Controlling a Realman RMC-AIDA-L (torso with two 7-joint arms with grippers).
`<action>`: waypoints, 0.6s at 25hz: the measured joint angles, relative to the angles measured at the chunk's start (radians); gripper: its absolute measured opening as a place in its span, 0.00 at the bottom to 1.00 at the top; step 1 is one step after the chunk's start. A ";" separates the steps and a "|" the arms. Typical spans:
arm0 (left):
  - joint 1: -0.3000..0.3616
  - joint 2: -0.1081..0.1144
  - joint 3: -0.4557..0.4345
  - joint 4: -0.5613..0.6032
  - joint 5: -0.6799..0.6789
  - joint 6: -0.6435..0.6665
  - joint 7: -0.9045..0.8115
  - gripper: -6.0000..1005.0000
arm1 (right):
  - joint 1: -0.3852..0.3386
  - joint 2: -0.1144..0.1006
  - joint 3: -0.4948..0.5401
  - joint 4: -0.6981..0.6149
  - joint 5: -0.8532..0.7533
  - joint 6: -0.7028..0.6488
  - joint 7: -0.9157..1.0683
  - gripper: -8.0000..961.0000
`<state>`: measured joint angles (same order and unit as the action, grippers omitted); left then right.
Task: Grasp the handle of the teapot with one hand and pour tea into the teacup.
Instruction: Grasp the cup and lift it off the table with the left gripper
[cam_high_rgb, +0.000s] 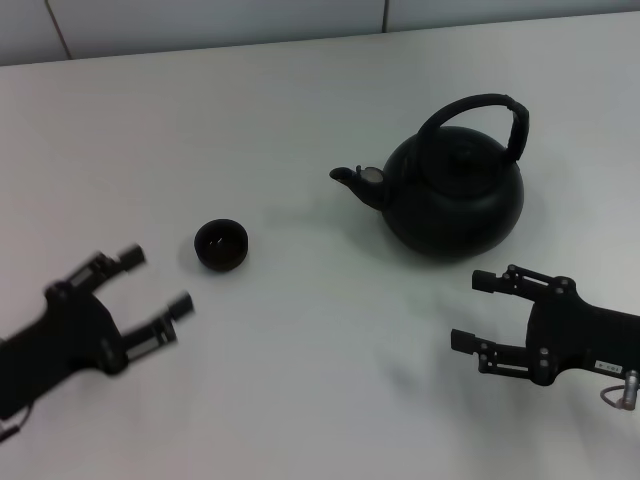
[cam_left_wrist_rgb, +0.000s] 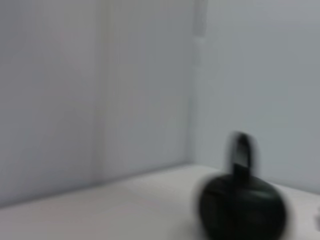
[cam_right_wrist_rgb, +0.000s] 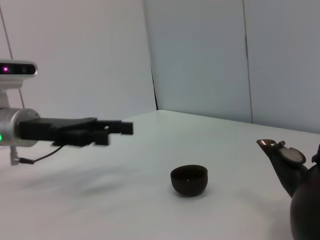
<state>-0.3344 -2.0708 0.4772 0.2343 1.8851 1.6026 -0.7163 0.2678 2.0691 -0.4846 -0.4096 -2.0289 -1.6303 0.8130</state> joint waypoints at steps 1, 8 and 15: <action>-0.004 0.000 -0.035 -0.019 -0.023 -0.023 0.011 0.81 | 0.001 0.001 0.000 0.000 0.000 0.001 0.000 0.82; -0.016 0.000 -0.103 -0.055 -0.078 -0.069 0.072 0.80 | 0.006 0.003 0.000 0.000 0.001 0.005 -0.001 0.82; -0.027 0.000 -0.079 -0.067 -0.070 -0.103 0.077 0.79 | 0.014 0.003 0.000 0.000 0.001 0.006 -0.001 0.83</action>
<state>-0.3610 -2.0708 0.3981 0.1668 1.8147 1.4999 -0.6394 0.2814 2.0724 -0.4847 -0.4096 -2.0278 -1.6244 0.8115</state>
